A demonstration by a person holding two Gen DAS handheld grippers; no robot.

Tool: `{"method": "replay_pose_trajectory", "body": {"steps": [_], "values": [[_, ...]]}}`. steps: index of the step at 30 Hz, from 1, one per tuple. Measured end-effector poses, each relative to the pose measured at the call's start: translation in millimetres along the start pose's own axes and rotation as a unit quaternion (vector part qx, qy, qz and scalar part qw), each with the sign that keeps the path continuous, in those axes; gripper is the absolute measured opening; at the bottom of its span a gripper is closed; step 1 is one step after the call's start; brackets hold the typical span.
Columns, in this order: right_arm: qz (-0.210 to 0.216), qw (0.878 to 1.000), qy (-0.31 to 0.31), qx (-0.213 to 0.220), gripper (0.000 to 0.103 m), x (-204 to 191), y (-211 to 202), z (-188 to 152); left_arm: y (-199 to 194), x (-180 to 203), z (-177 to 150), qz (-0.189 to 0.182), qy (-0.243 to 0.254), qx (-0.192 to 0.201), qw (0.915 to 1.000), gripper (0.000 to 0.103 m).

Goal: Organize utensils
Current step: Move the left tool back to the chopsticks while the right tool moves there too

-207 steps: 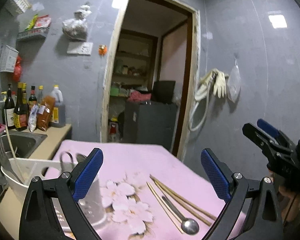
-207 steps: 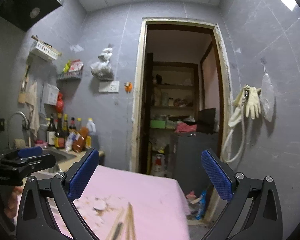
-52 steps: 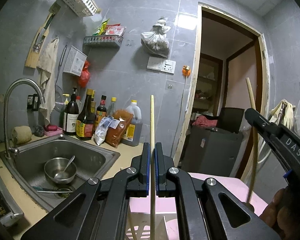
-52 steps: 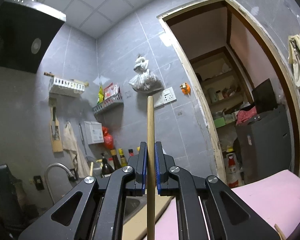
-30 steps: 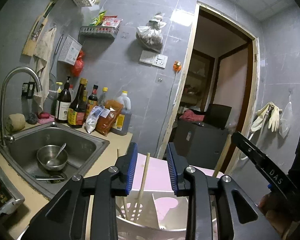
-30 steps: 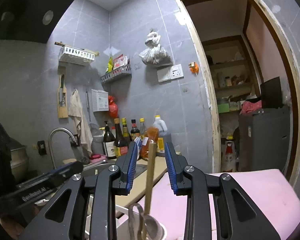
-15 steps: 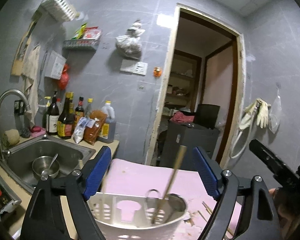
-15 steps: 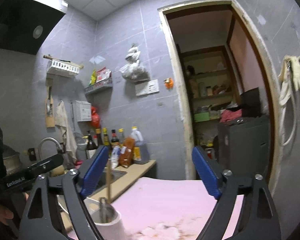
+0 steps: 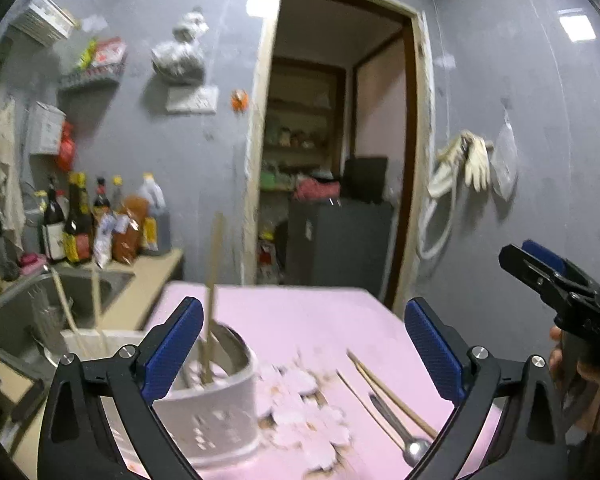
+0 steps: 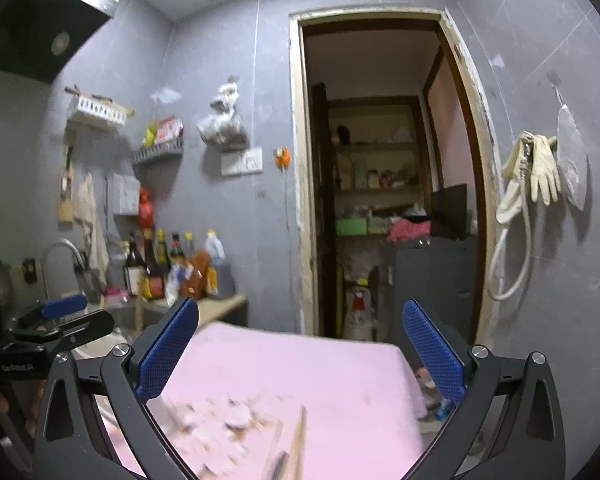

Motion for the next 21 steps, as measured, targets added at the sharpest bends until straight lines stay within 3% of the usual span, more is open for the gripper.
{"method": "replay_pose_trajectory", "body": {"steps": [13,21], "values": [[0.016,0.991,-0.023,-0.13,0.103,17.5,13.5,-65.5,41.0,25.6,-57.4,-0.012,0.006,-0.118,0.9929,0.099],[0.032,0.973,-0.035,-0.224,0.103,13.5,31.0,-101.3,73.8,21.0,-86.9,0.0,-0.023,-0.221,0.9749,0.099]]}}
Point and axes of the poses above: each gripper's, at about its wrist camera, not at the fingertips, and y roughly the way its jaws point, x to its right, z to its top, the point moved 3 cm from there along y, roughly the way its jaws point, and after that the axes turned 8 degrees about -y, right-handed, at the moved point
